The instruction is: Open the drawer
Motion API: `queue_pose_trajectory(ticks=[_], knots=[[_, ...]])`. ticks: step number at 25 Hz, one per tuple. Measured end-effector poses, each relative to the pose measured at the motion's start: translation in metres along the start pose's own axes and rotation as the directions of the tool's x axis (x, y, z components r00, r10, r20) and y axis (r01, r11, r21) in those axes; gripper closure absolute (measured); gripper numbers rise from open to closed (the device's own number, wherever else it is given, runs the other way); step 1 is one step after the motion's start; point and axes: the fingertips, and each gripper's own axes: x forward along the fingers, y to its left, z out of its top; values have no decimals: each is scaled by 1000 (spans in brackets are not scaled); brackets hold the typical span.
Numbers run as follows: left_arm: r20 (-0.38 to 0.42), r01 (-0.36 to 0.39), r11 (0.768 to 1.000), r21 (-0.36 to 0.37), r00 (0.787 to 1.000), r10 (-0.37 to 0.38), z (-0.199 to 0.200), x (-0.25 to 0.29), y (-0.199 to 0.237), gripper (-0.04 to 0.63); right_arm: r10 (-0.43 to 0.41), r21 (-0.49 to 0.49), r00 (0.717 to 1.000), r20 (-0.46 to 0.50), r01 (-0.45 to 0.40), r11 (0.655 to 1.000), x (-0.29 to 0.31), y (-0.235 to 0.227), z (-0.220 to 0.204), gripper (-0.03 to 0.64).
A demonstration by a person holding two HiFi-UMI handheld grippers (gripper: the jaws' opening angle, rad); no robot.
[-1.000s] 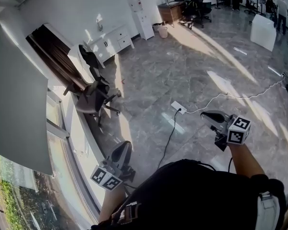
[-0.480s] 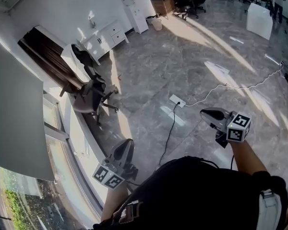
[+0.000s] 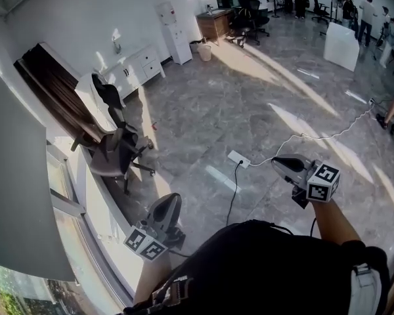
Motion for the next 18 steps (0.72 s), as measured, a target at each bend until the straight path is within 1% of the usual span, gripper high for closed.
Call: queue_pose_trajectory(ticks=[3, 8, 11, 15, 18], knots=[[5, 16, 1000, -9, 1000, -15, 15, -18, 44, 595, -13, -3, 1000, 9, 13, 1000, 48, 12, 6, 615], [4, 25, 1000, -14, 1000, -25, 20, -44, 102, 595, -7, -17, 1000, -30, 6, 1000, 118, 25, -7, 615], [13, 0, 1000, -31, 1000, 1, 24, -61, 134, 595, 11, -14, 998, -54, -12, 1000, 156, 29, -11, 615], [16, -53, 998, -45, 998, 54, 26, -78, 163, 595, 44, 6, 997, -63, -44, 999, 201, 23, -8, 615], [7, -106, 993, -57, 994, 106, 22, -85, 183, 595, 97, 13, 992, -81, -96, 995, 232, 19, -17, 615]])
